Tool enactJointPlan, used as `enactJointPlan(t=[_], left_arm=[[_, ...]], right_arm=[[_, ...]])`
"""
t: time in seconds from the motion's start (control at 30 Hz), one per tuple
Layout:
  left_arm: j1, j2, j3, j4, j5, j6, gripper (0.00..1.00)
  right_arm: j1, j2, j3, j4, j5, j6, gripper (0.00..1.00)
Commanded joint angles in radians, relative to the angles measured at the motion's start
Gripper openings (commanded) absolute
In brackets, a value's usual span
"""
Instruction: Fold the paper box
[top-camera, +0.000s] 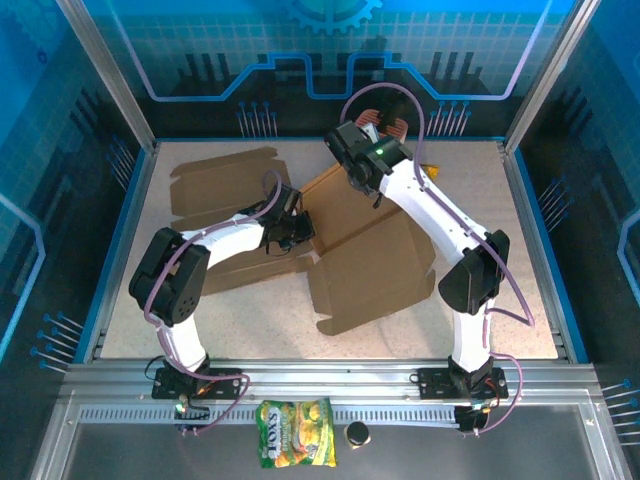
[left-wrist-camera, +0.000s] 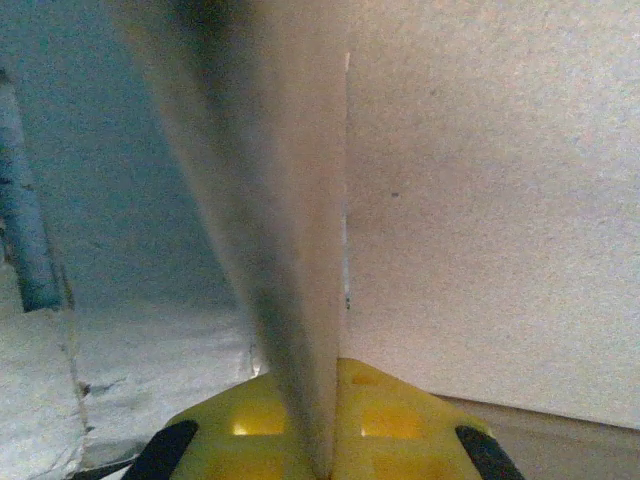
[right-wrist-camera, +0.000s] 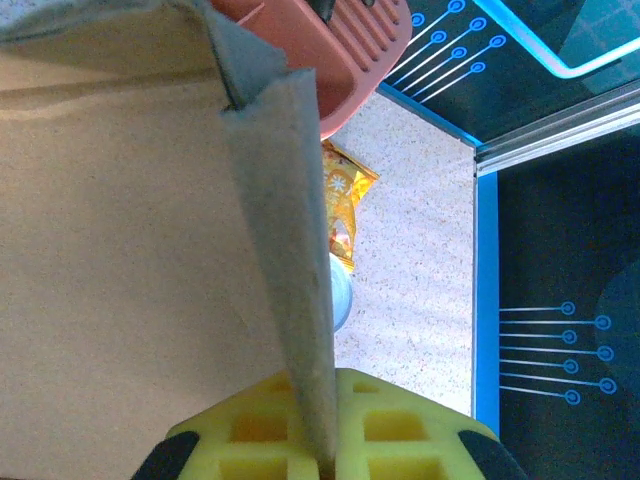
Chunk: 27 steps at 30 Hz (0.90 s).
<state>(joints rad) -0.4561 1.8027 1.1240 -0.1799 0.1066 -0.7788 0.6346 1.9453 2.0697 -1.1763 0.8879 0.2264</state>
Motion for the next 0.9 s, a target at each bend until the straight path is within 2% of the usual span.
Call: enactJointPlan(t=[0.0,0.1,0.33,0.4,0.63,0.73,0.87], left_arm=[[-0.015,0.019,0.03,-0.073,-0.057,0.03,0.04],[-0.014,0.022,0.041,-0.081,-0.063,0.027,0.0],[-0.022,0.018,0.094,-0.114,-0.07,0.033,0.0],[-0.023,0.021,0.114,-0.13,-0.063,0.03,0.13],[-0.024,-0.003,0.175,-0.197,-0.048,0.017,0.43],[-0.024,-0.02,0.192,-0.225,-0.023,0.01,0.5],[-0.023,-0.028,0.211,-0.287,-0.004,0.01,0.53]], right_arm=[[0.014,-0.045,-0.026,0.052,0.005,0.036,0.0],[0.011,-0.055,-0.046,0.06,0.005,0.037,0.0],[-0.007,-0.083,-0.097,0.072,-0.008,0.057,0.0],[-0.012,-0.086,-0.107,0.066,-0.016,0.07,0.0],[-0.068,-0.1,-0.136,0.007,-0.086,0.159,0.0],[-0.096,-0.11,-0.155,-0.011,-0.129,0.191,0.0],[-0.132,-0.121,-0.181,-0.034,-0.184,0.241,0.0]])
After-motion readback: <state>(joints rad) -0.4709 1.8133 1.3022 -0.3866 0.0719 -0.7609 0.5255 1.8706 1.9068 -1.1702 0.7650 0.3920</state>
